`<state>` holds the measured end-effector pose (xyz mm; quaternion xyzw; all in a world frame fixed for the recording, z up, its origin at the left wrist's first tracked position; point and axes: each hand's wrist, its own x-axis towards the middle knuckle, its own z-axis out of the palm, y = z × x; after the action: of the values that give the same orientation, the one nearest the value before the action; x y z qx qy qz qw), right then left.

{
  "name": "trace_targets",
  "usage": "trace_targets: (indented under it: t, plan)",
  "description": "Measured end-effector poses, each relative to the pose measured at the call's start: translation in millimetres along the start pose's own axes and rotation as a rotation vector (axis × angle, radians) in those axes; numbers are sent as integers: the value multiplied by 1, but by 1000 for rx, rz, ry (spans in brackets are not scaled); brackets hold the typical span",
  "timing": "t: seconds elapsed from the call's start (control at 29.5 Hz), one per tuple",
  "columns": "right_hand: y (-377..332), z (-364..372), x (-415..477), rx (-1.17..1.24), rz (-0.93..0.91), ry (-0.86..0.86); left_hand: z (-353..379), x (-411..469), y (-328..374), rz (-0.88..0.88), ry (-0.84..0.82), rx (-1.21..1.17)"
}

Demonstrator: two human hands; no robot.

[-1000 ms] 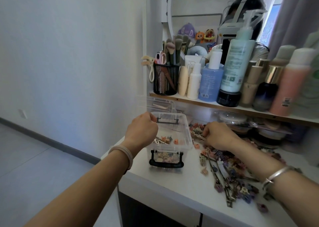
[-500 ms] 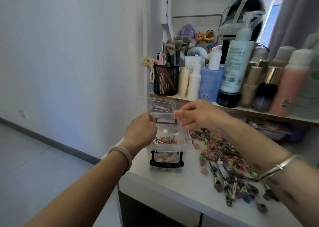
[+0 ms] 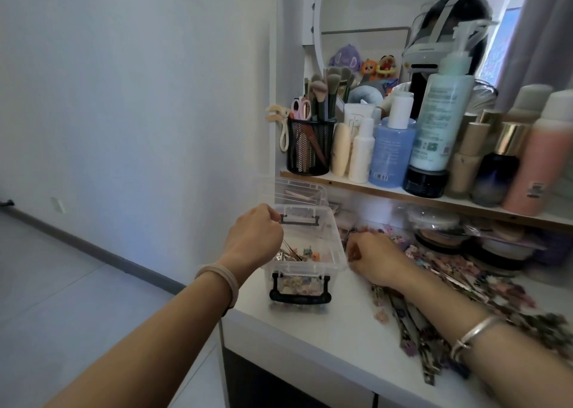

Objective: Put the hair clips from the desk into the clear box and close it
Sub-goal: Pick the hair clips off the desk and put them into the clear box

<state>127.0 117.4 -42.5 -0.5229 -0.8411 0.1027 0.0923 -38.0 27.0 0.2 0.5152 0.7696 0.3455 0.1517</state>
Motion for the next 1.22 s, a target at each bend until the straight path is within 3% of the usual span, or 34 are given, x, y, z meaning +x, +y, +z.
trace_targets:
  t: [0.14, 0.24, 0.3, 0.37, 0.51, 0.61, 0.68, 0.85, 1.12, 1.22]
  plan:
    - [-4, -8, 2, 48, -6, 7, 0, 3, -3, 0, 5, 7]
    - [-18, -34, -1, 445, -2, 156, 1, 3, -3, 4, 3, -3]
    - [-34, -52, -4, 733, -76, 161, 1, 3, -3, 4, 6, -14]
    - [-46, -62, -6, 820, -120, 120, 1, 2, -3, -3, 10, -26]
    - [-36, -52, 4, 615, -59, 147, -2, 4, -5, -36, 34, -44]
    - [-18, -20, 8, 217, -35, -47, -5, 5, -8, -50, 48, -43]
    - [-7, 0, 11, 72, -50, -59, -5, 5, -8, -51, 42, -42]
    - [0, 10, 22, 57, -58, 134, -5, 7, -8, -39, 43, -39]
    - [-6, 5, 22, 9, -111, -30, -4, 9, -9, -30, 33, -30]
    - [-11, -6, 18, 143, -77, 7, -5, 8, -8, -20, 22, -19]
